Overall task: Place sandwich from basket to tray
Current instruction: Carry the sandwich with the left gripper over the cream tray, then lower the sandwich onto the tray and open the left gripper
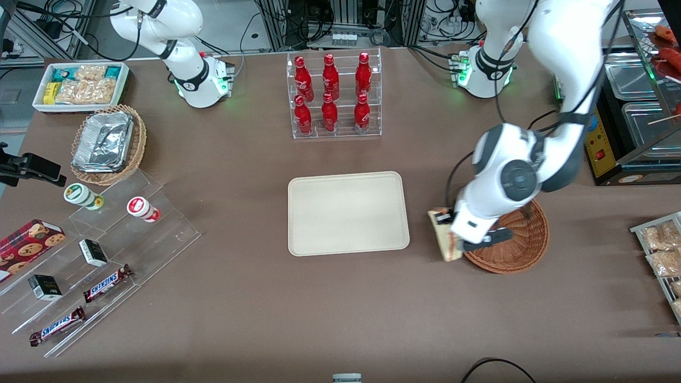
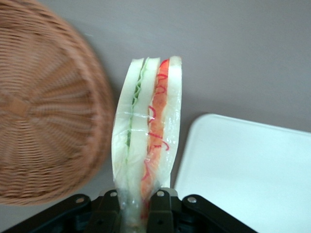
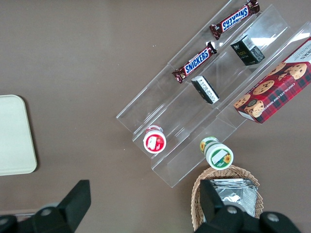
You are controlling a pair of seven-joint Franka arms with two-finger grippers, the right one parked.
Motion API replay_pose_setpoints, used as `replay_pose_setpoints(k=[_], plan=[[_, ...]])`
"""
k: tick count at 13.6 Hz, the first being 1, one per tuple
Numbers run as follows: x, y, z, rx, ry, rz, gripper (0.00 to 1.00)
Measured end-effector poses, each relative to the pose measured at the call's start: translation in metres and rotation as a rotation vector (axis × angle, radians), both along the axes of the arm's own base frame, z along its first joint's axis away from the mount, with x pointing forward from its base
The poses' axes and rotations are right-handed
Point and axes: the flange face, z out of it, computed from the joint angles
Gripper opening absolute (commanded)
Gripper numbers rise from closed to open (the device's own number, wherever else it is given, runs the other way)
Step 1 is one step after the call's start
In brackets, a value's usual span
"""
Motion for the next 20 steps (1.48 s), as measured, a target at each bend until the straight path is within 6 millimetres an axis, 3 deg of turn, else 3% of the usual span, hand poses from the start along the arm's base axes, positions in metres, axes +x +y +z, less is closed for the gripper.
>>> replay_pose_setpoints(k=[5,11,13,20], plan=[[-0.02,-0.121,-0.031,0.014,0.001,-0.019,0.0],[-0.059,-0.236,-0.066,0.027,-0.004,0.053,0.0],[-0.071,-0.254,-0.074,0.038,0.0,0.057,0.0],[-0.088,-0.263,-0.091,0.091,0.044,0.041,0.0]])
